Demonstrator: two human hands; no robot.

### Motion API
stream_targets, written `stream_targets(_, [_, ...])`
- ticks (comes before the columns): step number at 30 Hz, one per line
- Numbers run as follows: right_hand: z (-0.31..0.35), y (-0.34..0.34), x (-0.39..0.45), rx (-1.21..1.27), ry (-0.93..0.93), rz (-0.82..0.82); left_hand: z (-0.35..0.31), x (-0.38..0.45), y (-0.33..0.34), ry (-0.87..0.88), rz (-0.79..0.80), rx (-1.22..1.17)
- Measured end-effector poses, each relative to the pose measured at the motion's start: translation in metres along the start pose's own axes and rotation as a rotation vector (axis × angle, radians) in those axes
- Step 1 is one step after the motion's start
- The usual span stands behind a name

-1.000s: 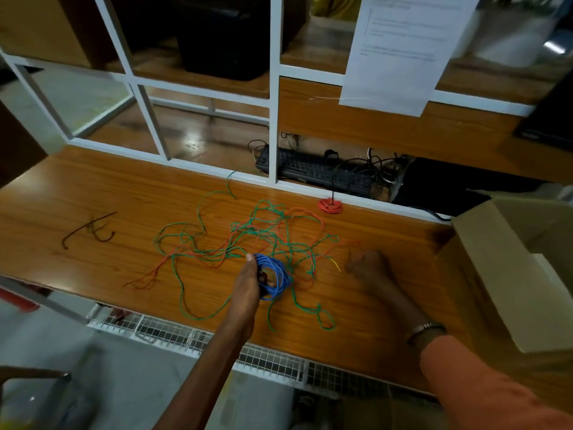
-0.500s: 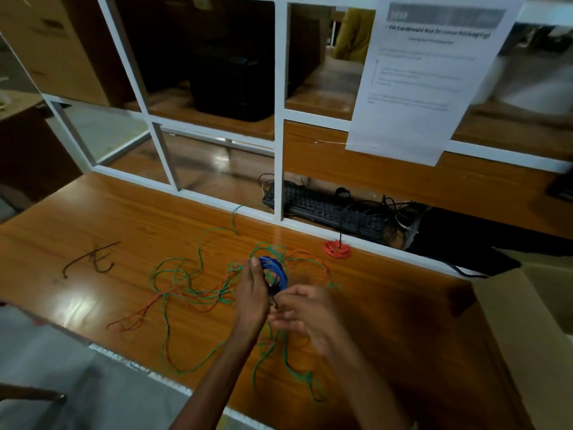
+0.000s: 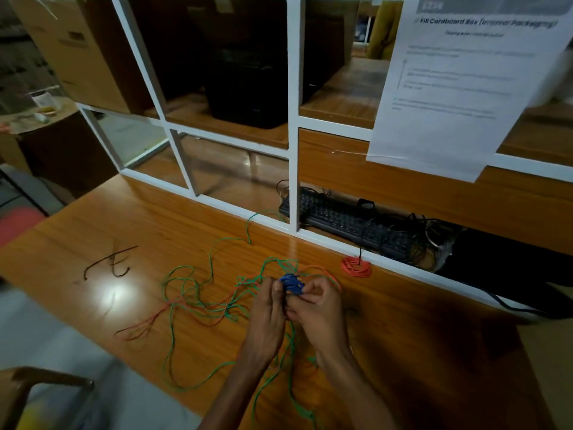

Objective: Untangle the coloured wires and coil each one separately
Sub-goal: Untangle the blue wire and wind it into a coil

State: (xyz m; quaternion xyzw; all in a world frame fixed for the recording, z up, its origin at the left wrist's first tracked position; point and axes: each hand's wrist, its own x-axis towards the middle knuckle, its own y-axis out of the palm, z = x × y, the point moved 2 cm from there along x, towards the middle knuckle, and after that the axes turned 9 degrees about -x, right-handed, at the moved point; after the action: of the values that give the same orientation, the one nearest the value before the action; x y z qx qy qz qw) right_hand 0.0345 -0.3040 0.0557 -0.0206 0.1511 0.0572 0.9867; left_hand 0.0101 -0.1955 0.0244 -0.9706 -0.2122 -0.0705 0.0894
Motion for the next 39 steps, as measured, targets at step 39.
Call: stream_targets(39, [0.021,0.03,0.022,0.189,-0.071,-0.295,0.014,0.076,-0.006,-0.456,0.305,-0.767])
